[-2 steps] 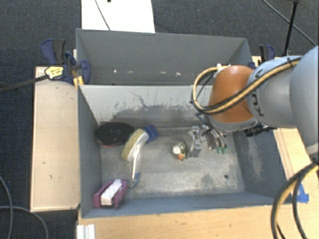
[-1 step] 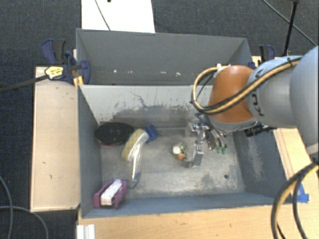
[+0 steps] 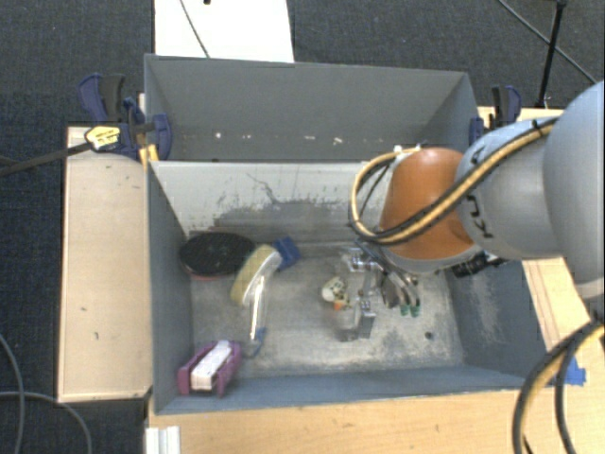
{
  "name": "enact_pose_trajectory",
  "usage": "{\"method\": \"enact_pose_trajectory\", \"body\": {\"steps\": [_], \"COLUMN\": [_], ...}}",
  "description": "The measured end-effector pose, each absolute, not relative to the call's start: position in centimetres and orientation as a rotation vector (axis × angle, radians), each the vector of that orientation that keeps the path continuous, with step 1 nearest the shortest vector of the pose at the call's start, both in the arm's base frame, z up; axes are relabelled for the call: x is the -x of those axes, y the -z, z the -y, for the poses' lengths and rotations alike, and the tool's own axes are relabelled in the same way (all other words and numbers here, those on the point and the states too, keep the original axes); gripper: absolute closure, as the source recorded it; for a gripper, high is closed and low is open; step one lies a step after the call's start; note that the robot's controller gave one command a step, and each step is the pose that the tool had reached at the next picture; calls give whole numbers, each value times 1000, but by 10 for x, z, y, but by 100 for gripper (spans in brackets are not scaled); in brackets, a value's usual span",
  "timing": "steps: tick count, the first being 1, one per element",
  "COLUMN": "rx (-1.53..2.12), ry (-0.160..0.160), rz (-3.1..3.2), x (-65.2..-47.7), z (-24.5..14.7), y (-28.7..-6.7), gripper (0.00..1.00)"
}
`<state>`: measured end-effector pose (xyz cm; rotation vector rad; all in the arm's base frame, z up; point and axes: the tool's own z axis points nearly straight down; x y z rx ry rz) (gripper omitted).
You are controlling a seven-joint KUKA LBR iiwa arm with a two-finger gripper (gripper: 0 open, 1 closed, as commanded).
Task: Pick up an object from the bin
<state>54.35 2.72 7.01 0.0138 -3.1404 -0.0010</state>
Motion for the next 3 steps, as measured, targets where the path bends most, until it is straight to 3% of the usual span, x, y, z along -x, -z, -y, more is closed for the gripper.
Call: {"method": "enact_pose_trajectory", "body": {"steps": [1, 2, 3], "rx": [-12, -13, 255], "ry": [0, 0, 3], "rz": [3143, 3143, 3137], "x": [-545, -545, -552], "z": [-26, -26, -50], "y": [-70, -70, -83], "gripper": [100, 0, 0]}}
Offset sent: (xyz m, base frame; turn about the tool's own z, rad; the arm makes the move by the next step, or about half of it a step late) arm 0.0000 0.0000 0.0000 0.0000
